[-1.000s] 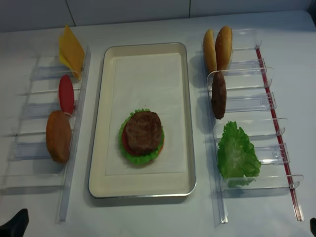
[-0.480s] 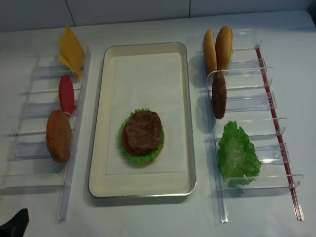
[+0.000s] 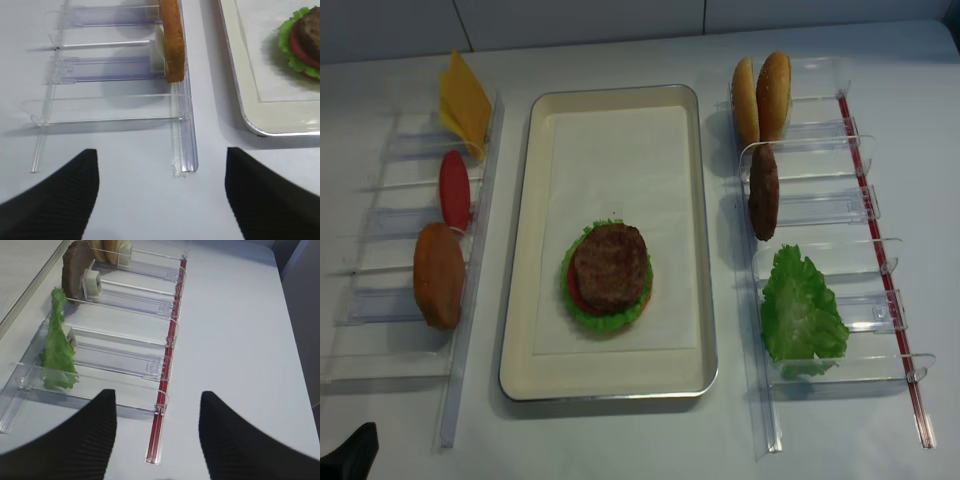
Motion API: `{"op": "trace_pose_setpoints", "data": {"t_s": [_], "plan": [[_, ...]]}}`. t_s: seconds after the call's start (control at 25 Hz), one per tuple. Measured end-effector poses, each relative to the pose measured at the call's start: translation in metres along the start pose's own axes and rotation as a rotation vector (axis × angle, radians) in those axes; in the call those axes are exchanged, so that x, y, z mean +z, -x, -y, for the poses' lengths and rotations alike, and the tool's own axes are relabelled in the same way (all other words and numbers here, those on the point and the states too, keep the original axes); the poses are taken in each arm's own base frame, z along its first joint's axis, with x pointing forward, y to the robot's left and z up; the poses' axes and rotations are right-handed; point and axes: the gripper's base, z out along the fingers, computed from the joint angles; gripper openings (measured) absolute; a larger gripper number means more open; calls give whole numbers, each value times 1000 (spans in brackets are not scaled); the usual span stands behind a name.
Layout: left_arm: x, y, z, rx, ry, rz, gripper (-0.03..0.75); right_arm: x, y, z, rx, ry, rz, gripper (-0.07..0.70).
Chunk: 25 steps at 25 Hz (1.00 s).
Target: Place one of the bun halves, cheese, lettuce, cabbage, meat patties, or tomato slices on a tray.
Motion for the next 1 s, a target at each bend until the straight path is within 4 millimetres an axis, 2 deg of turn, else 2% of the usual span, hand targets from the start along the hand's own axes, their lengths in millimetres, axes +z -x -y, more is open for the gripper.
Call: {"op": "trace_pose_setpoints", "data": {"t_s": [1.0], "plan": [[0,0,0,0,0,0,510,0,0,0,0,0,0,254]]}}
